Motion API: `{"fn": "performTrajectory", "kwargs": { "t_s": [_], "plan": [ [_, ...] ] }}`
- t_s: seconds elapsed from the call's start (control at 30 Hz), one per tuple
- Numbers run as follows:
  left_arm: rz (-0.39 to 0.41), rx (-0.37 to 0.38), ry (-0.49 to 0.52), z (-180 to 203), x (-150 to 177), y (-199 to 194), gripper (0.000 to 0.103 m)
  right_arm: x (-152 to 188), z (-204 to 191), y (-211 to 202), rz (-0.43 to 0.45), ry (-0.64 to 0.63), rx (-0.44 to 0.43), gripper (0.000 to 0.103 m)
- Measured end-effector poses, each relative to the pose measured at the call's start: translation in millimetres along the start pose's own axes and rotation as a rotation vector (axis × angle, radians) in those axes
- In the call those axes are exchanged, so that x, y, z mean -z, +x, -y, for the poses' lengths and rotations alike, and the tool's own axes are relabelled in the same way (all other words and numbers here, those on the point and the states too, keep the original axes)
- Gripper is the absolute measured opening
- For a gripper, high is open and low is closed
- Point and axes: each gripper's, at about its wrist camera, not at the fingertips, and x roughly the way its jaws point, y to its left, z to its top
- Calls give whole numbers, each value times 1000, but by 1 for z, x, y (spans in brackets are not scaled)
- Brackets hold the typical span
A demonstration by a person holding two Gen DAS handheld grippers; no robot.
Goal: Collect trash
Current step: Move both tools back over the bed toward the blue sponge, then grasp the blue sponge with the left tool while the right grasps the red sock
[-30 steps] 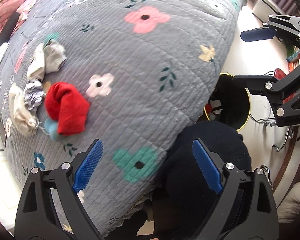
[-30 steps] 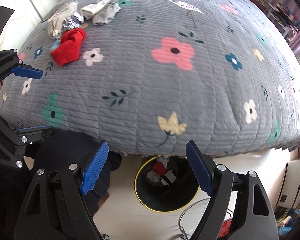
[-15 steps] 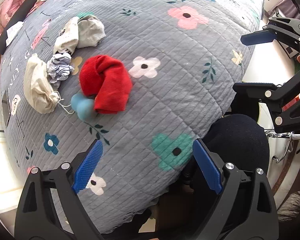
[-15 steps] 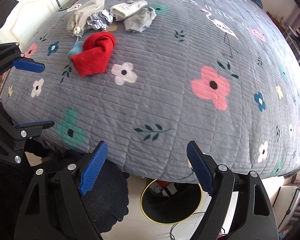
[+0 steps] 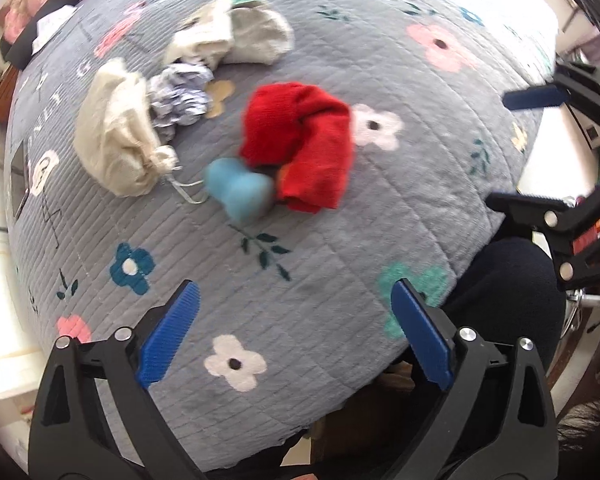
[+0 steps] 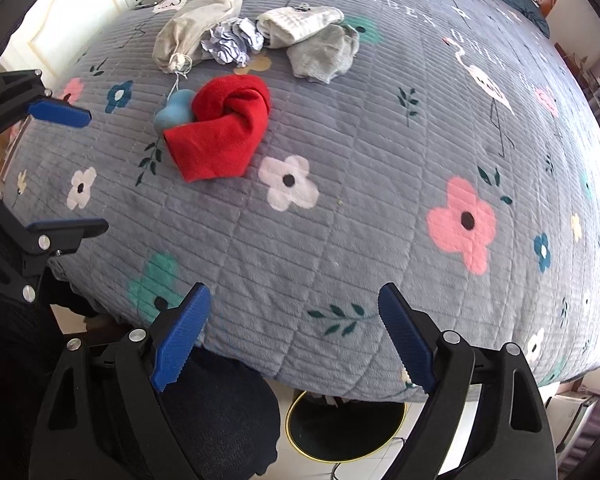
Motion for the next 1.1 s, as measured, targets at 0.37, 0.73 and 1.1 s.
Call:
{"fn": "performTrajectory", "kwargs": {
  "t_s": [0.37, 0.73, 1.1],
  "plan": [
    [-45, 34, -199, -67, -37, 39, 95, -30, -13, 16, -7, -30, -19, 82],
    [-56, 233, -202, -79, -71, 84, 52, -63, -15, 31, 9, -52, -44, 82],
    [4, 293, -156, -77, -46, 66, 30, -91, -31, 38, 28, -146, -58, 83]
  ]
}}
